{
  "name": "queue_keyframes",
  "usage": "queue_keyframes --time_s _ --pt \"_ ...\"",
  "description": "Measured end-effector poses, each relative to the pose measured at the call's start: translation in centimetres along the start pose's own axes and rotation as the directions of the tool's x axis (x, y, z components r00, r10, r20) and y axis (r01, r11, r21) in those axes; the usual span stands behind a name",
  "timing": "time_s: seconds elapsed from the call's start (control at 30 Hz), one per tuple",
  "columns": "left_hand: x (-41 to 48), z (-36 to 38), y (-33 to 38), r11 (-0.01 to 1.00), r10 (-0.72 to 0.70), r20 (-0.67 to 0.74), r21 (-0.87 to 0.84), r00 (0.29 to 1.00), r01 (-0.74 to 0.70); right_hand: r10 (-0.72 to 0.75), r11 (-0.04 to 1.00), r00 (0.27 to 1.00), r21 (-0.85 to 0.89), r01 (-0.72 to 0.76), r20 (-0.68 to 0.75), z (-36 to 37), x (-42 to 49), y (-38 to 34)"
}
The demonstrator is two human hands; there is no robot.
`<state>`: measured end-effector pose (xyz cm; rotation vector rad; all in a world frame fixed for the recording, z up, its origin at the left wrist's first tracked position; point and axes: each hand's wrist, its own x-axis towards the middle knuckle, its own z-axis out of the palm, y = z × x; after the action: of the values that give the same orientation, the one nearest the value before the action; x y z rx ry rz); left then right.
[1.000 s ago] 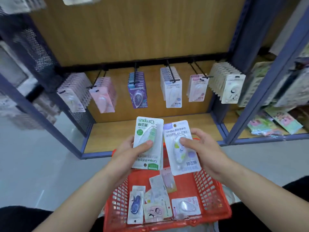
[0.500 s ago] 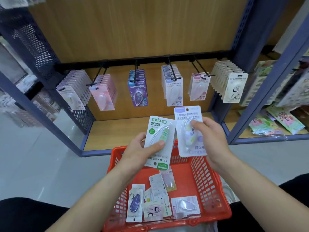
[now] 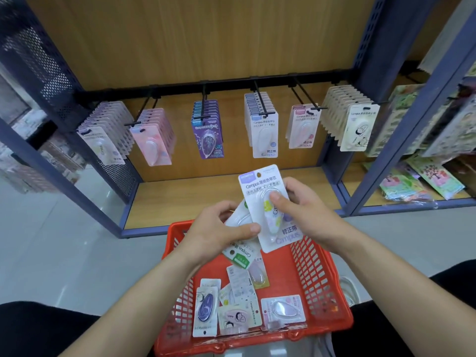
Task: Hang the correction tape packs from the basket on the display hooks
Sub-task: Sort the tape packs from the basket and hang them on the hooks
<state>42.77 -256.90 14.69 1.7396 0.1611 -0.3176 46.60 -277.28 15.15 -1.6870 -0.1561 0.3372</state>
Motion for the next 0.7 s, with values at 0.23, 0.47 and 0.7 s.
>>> queue_keyframes --time_s 0.23,0.47,0.7 --pt "1.1 -1.4 -0.1 0.990 0.054 -0.272 -0.109 0.961 -0.086 0.051 0.998 0.995 0.039 -0.047 -0.086 0.4 0.2 0.8" --pt "1.5 -1.9 -0.1 0.954 0.042 -0.412 -0.253 0.910 -0.159 0.064 0.995 0.995 -0.075 -0.059 0.073 1.8 -0.5 1.3" --pt "1.3 -1.8 0.4 0.935 0.073 -0.366 -0.297 0.928 -0.191 -0.010 0.999 0.998 -0.031 0.012 0.058 1.9 -0.5 1.6"
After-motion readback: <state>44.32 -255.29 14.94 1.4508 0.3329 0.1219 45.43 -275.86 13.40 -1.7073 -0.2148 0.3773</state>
